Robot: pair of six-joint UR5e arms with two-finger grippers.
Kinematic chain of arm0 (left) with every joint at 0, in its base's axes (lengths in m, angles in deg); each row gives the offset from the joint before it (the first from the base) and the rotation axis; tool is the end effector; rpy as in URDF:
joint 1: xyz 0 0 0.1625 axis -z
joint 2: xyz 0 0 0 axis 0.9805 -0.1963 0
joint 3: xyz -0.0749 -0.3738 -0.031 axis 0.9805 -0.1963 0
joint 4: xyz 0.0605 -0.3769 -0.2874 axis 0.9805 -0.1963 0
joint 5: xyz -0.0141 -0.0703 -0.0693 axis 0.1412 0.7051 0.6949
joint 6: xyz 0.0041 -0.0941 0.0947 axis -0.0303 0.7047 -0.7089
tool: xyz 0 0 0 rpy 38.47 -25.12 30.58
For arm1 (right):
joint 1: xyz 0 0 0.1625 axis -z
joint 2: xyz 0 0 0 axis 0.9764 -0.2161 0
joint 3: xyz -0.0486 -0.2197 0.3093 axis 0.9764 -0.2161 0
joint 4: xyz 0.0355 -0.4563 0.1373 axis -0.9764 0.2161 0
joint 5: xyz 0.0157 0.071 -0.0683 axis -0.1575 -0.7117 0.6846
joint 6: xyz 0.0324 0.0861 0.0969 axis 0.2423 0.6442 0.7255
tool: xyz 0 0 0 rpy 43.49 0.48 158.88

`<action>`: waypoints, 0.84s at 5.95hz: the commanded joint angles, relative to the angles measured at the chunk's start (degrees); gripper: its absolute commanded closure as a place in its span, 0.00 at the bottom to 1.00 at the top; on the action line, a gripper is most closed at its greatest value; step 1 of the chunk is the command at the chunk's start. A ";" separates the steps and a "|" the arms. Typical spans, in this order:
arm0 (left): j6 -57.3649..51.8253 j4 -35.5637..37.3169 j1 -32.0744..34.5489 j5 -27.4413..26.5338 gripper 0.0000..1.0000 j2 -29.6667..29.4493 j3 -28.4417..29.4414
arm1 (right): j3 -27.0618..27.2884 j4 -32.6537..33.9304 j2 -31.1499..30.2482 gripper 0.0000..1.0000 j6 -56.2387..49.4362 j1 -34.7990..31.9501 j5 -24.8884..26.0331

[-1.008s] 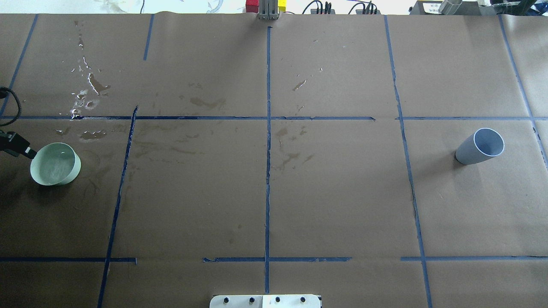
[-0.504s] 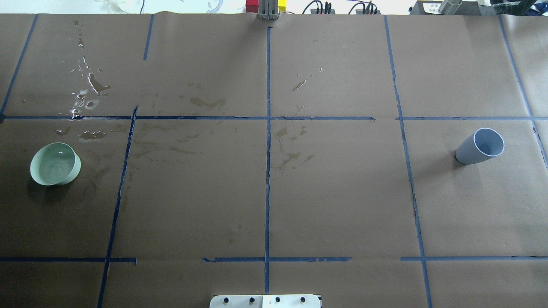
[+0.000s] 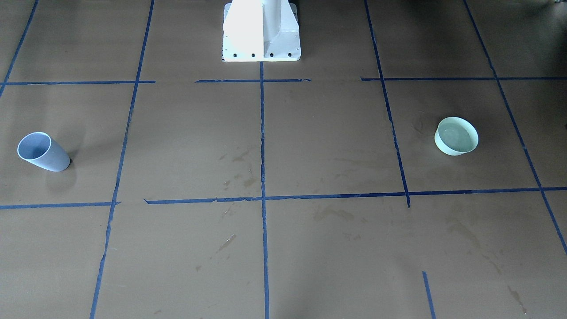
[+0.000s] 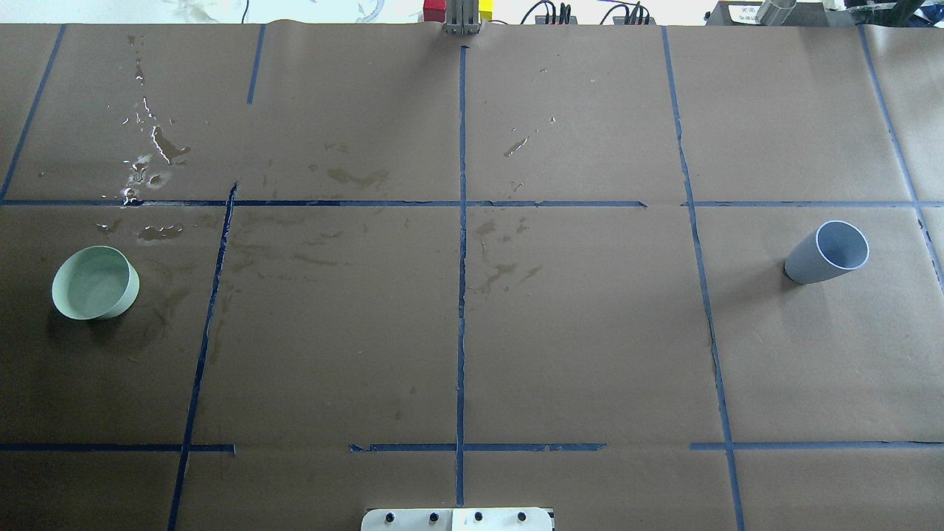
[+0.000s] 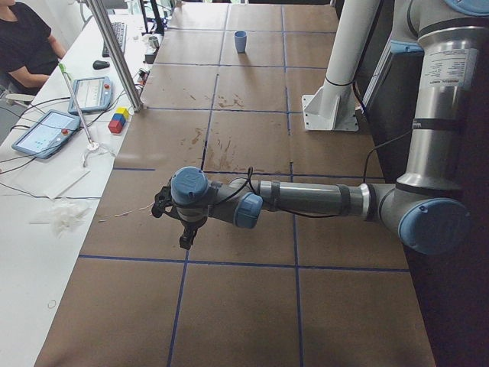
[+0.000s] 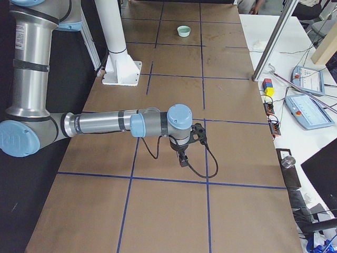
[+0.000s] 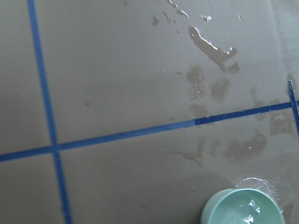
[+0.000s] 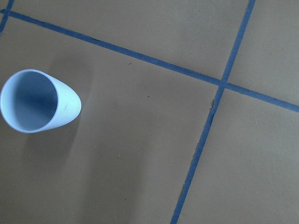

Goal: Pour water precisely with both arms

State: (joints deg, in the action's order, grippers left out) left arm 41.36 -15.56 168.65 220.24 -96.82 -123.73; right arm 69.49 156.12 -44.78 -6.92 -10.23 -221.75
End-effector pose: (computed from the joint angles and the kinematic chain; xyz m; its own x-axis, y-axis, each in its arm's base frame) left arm -0.0307 -0.5886 0.5937 0.6408 0.2538 -0.7245 -0.0624 0.9579 0.2804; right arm 0.0152 -0.5058 0.5630 0.6465 -0.3258 0.6898 0.1959 0.9448 0.2626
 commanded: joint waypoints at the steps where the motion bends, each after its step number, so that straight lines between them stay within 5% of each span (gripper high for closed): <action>1: -5.73 13.32 2.49 -2.98 0.00 -0.03 -3.54 | -0.33 0.90 -0.29 0.00 -0.79 -0.32 0.49; 5: -5.56 20.26 2.23 -3.86 0.00 8.49 -10.85 | 0.12 0.20 -4.78 0.00 -0.70 -0.93 1.62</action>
State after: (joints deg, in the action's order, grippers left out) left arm 35.84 4.50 170.98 216.62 -89.86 -133.25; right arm 69.77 156.37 -49.14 -7.66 -11.05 -220.96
